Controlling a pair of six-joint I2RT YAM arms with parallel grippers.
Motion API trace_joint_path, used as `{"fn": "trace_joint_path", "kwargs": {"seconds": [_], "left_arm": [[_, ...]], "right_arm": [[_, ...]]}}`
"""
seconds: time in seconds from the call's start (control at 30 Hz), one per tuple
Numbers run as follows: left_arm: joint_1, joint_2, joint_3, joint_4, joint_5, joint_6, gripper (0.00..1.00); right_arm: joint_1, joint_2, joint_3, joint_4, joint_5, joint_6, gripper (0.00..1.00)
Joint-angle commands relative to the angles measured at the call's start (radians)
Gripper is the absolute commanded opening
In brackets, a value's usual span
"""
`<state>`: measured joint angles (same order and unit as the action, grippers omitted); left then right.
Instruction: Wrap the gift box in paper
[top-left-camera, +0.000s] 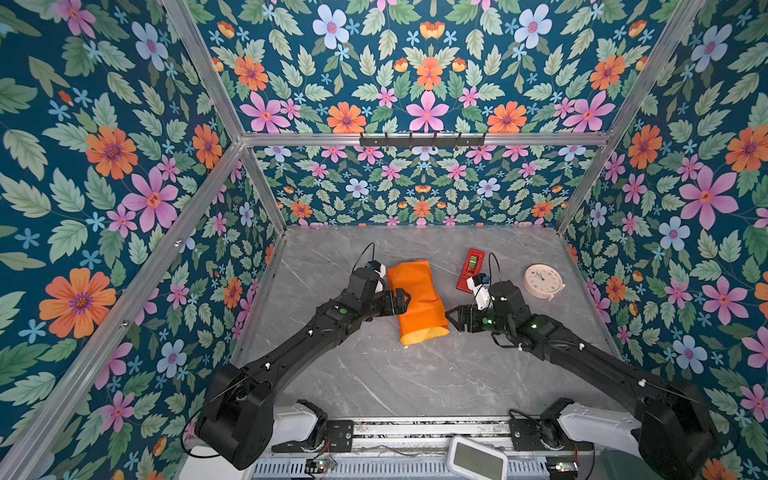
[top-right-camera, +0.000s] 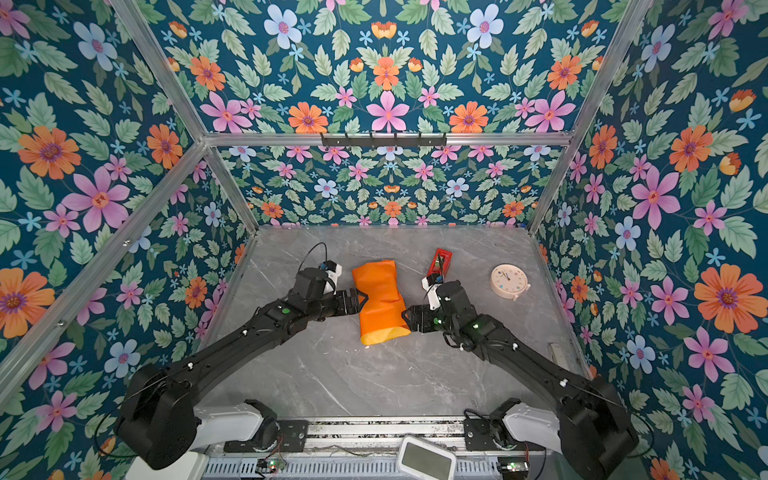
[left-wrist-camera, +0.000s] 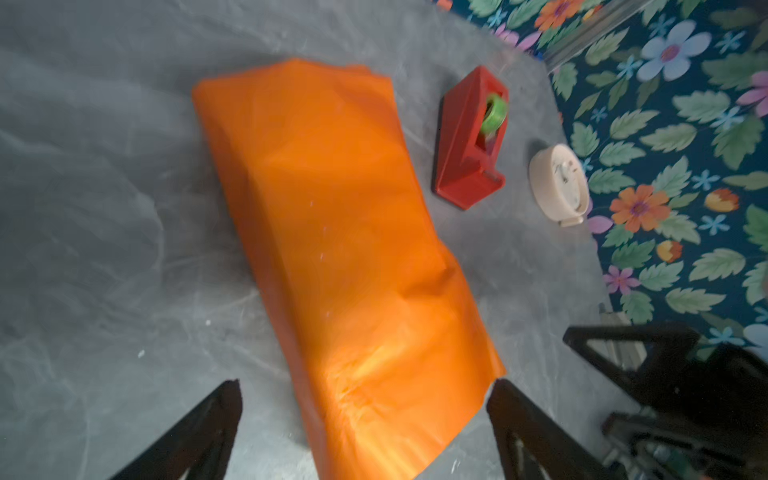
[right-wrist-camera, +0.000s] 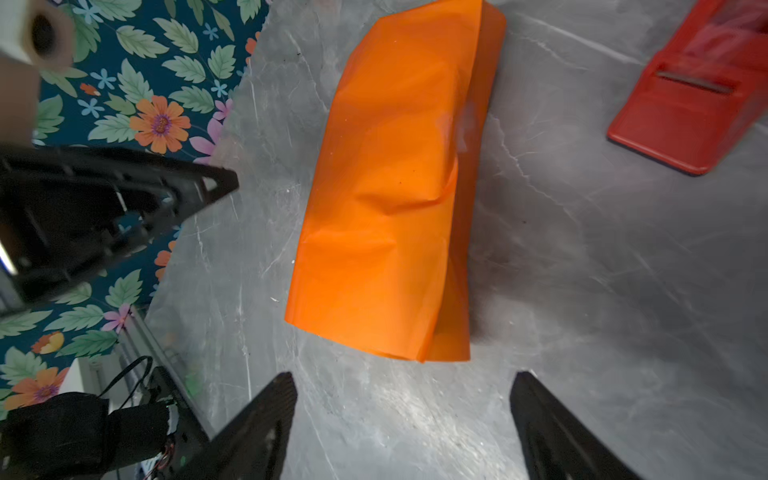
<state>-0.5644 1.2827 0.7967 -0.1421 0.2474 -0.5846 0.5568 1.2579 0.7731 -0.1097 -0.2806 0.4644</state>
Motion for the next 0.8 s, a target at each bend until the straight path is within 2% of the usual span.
{"fn": "trace_joint_path", "kwargs": {"seconds": [0.0,0.1,0.27,0.6,0.77], "left_arm": [[0.001,-0.001,-0.060,0.060,0.060,-0.027,0.96],[-0.011,0.016,-0.084,0.081,0.073,-0.031,0.96],[-0.028,0.052,-0.101,0.071,0.053,-0.012,0.96],[-0.046,0.130,-0.108,0.127,0.103,0.006,0.90],[-0.047,0.187,-0.103,0.118,0.061,0.022,0.82]], "right_arm": [[-0.009,0.117,0.077,-0.019,-0.053,0.013,0.86],[-0.008,0.222,0.118,-0.020,-0.042,0.013,0.87],[-0.009,0.313,0.123,0.000,-0.043,-0.015,0.86],[-0.008,0.358,0.119,0.013,-0.063,-0.033,0.77],[-0.008,0.382,0.122,0.014,-0.042,-0.047,0.71]]}}
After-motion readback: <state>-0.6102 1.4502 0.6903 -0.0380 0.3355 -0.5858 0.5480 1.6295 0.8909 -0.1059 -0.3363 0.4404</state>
